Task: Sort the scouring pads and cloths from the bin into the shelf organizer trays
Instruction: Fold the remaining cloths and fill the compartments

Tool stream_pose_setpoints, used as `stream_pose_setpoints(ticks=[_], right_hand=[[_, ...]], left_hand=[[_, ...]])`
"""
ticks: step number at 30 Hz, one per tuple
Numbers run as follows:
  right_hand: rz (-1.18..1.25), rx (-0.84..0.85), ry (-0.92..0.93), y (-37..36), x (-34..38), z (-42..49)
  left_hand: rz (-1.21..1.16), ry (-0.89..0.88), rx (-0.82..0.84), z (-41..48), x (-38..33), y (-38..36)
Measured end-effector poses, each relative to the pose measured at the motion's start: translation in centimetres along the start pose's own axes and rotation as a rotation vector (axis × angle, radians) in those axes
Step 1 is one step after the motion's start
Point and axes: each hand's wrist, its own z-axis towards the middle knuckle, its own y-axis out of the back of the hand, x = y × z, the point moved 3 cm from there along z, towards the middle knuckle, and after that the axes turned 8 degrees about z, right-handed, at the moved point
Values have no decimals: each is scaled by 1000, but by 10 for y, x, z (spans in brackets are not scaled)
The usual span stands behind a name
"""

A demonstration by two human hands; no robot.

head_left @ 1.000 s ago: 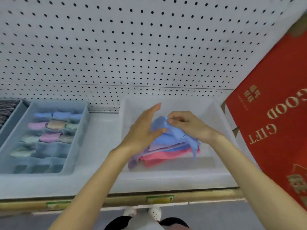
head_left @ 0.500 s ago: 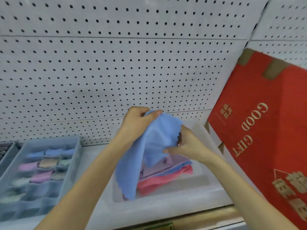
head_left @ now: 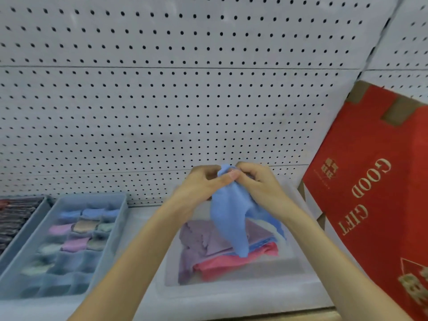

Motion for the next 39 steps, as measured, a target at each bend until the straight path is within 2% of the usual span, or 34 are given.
stream_pose_setpoints(ticks=[3, 8, 11, 16, 19, 22, 26, 29, 32, 36, 39], right_hand=[[-19, -14, 15, 3, 6, 0], [174, -51, -15, 12, 3, -7], [246, -53, -92, 20, -6, -15], [132, 24, -254, 34, -30, -35], [168, 15, -305, 46, -45, -45], [282, -45, -295, 62, -51, -51], [384, -167, -233, 79, -43, -46], [386, -211, -194, 81, -25, -38], [301, -256, -167, 80, -7, -31], [91, -338, -95, 73, 17, -31], [59, -390, -20, 53, 34, -31]], left_hand=[[-86, -32, -55, -2, -4, 1], [-27, -123, -94, -4, -13, 10], [15, -189, -147, -7, -26, 14], [163, -294, -289, -12, -52, 28], [247, -336, -336, -13, -60, 44], [285, -334, -375, -12, -60, 66], [103, -266, -328, -9, -49, 91], [83, -224, -296, -11, -44, 98], [53, -214, -296, -14, -44, 101], [-3, -213, -379, -19, -45, 99], [-81, -208, -410, -21, -38, 86]])
